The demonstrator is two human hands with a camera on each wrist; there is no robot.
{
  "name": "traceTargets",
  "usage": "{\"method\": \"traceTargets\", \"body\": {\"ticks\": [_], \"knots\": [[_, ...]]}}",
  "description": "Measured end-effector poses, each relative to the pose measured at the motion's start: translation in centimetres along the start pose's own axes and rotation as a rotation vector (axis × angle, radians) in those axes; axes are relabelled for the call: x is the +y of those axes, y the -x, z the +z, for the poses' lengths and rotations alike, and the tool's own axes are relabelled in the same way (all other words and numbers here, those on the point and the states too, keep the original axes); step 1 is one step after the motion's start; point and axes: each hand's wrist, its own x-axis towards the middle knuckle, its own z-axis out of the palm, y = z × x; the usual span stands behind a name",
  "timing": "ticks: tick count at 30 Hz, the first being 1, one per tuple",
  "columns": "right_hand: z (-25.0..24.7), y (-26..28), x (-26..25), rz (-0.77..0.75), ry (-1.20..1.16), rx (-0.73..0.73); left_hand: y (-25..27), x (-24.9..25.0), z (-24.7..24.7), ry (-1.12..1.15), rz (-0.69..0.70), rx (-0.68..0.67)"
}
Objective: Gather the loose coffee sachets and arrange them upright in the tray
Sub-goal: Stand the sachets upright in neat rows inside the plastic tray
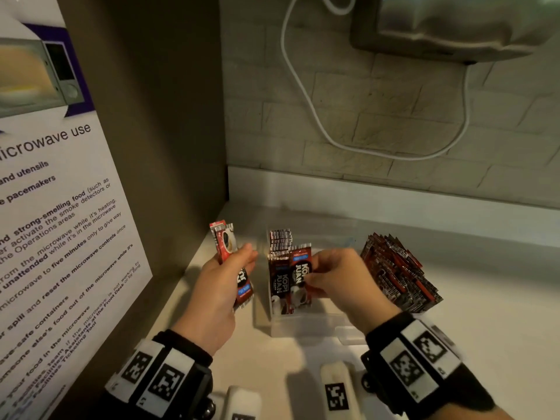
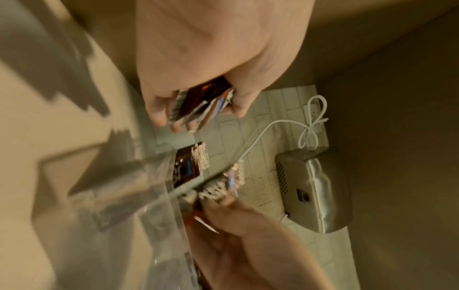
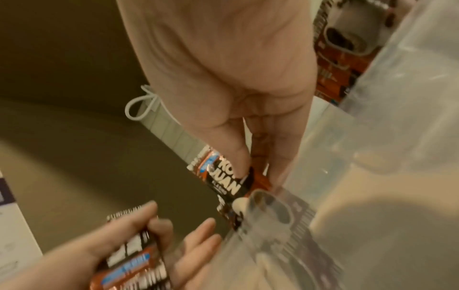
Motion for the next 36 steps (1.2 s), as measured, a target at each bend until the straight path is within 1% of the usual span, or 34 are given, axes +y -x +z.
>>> {"method": "traceTargets", "body": {"ticks": [2, 4, 6, 10, 14, 16, 19, 23, 28, 31, 33, 36], "knots": [[1.0, -0.7, 0.8, 0.040, 0.112, -0.004, 0.8, -0.1, 0.5, 0.033, -0.048, -0.075], [2.0, -1.5, 1.2, 0.042, 0.188, 0.017, 1.5, -0.3, 1.1, 0.074, -0.080, -0.146], [2.7, -1.7, 1.2, 0.037, 0.280, -0.006, 1.9, -0.4, 1.5, 0.063, -0.102, -0.174], [3.2, -1.5, 0.9, 0.001, 0.435, -0.088, 1.7, -0.9, 1.7, 0.020, -0.104, -0.173], [3.7, -1.5, 1.2, -0.043, 0.469, -0.244, 1.6, -1.1, 2.3, -0.010, -0.089, -0.172], [3.9, -1.6, 1.6, -0.061, 0.485, -0.262, 1.5, -1.1, 2.7, -0.017, -0.088, -0.152], [4.0, -1.7, 1.8, -0.077, 0.487, -0.249, 1.3, -1.0, 3.1, -0.019, -0.084, -0.148], [4.0, -1.6, 1.6, -0.046, 0.532, -0.247, 1.2, -1.2, 3.2, -0.021, -0.082, -0.135], [3.8, -1.5, 1.6, -0.040, 0.496, -0.244, 1.2, -1.3, 2.8, 0.004, -0.067, -0.132], [3.2, -1.1, 1.1, -0.016, 0.430, -0.226, 1.1, -0.6, 2.0, 0.060, -0.020, -0.141], [2.5, -0.6, 0.6, 0.006, 0.354, -0.195, 1.1, 0.2, 1.3, 0.073, 0.027, -0.119], [1.3, 0.5, -0.7, -0.002, 0.158, -0.104, 0.7, 1.6, 0.2, 0.016, 0.074, -0.050]]}}
